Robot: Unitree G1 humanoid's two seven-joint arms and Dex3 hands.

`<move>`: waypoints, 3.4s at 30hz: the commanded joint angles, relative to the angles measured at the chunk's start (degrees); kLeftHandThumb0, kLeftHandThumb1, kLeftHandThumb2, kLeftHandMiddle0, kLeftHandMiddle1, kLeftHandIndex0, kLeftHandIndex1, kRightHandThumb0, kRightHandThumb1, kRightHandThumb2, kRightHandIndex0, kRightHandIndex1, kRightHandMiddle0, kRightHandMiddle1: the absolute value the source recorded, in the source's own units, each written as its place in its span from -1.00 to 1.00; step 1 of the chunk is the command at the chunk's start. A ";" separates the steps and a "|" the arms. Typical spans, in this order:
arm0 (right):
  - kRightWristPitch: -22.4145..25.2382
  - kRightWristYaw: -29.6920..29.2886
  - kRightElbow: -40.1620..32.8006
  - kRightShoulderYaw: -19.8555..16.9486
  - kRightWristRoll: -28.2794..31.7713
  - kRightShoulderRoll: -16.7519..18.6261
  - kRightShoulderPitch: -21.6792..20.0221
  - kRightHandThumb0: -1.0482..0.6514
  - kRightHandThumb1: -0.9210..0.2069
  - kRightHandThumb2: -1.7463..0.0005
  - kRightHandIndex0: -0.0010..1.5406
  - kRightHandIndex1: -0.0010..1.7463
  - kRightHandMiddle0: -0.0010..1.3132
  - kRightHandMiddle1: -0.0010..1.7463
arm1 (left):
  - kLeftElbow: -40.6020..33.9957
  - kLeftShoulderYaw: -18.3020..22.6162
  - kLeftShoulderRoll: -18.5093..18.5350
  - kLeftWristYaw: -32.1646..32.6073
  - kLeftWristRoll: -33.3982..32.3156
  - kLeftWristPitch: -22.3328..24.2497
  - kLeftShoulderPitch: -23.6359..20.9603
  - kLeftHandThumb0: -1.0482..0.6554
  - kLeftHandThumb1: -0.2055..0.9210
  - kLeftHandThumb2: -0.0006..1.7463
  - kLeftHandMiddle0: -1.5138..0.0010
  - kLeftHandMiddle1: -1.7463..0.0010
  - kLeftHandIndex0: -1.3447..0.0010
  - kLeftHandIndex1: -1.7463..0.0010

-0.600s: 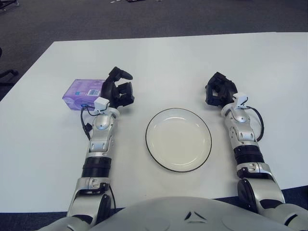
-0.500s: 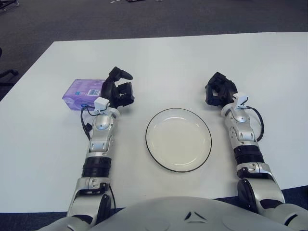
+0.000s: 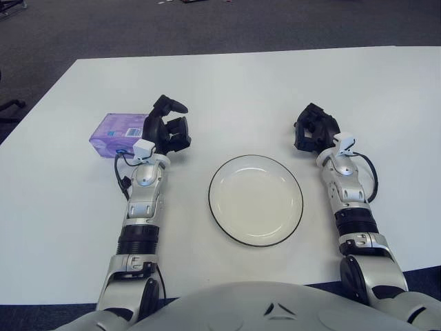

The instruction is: Put the tissue paper into the plate.

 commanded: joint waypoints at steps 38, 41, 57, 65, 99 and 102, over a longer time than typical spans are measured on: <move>2.30 -0.11 5.52 1.14 -0.75 1.89 8.17 -0.34 0.10 -0.53 0.66 1.00 -0.05 1.00 | -16.01 3.45 5.06 19.36 35.04 -10.85 17.15 -0.30 0.09 0.38 -0.64 -1.00 0.20 -1.00; 2.31 -0.20 5.65 1.18 -0.79 1.92 8.06 -0.34 0.09 -0.53 0.66 1.00 -0.05 1.00 | -16.89 4.28 6.17 21.71 40.58 -10.75 17.72 -0.30 0.09 0.38 -0.66 -1.00 0.20 -1.00; 2.56 -0.35 4.99 1.20 -1.17 1.99 8.21 -0.34 0.09 -0.53 0.67 1.00 -0.05 1.00 | -19.90 7.66 15.64 24.50 57.44 -9.11 18.51 -0.25 0.41 0.12 0.38 -0.68 0.40 -1.00; 2.86 -0.75 4.87 1.57 -1.01 1.94 8.22 -0.34 0.09 -0.53 0.67 1.00 -0.05 1.00 | -16.95 9.30 25.23 20.27 56.02 -9.34 20.30 -0.49 0.70 -0.16 0.71 -0.37 0.74 -0.78; 3.91 -0.68 4.82 1.98 -0.67 1.34 7.96 -0.34 0.09 -0.52 0.63 1.00 -0.05 1.00 | -24.15 13.73 44.54 0.00 56.74 -5.44 25.19 -1.00 1.00 -0.60 1.00 1.00 1.00 0.93; 3.94 -0.65 4.97 1.94 -0.69 1.28 7.90 -0.34 0.08 -0.52 0.63 1.00 -0.06 1.00 | -24.26 13.56 44.72 -1.49 55.89 -5.13 24.72 -1.00 1.00 -0.52 1.00 1.00 1.00 0.96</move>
